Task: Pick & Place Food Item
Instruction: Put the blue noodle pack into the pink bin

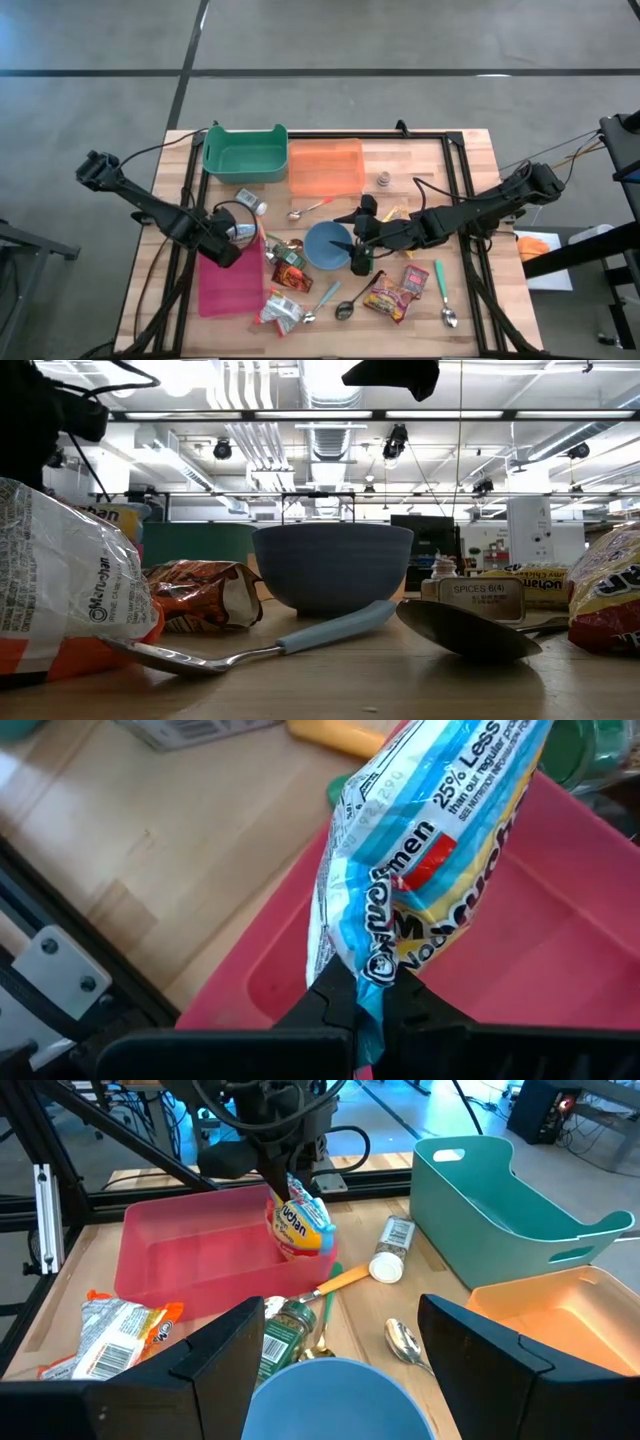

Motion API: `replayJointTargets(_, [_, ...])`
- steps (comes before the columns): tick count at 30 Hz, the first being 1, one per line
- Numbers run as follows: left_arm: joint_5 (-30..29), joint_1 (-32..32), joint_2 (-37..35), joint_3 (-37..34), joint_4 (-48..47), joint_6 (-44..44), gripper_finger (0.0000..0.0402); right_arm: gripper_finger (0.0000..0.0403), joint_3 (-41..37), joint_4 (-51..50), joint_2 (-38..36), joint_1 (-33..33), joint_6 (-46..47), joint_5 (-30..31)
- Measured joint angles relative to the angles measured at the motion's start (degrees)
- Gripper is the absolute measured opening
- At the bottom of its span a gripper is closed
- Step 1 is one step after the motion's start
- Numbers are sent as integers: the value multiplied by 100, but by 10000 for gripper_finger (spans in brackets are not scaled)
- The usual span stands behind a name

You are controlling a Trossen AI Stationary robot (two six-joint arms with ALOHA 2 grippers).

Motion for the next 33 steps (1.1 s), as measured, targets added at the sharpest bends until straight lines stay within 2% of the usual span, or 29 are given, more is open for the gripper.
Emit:
replayJointTargets(6, [280,-1,0,0,2,-110,0,263,0,0,0,-4,-2,0])
replayJointTargets(20, [376,-11,0,0,-109,-225,9,263,0,0,0,-2,-2,0])
replayJointTargets(33, [411,-7,-2,-317,-107,-180,153,263,63,2,4,0,-15,-4])
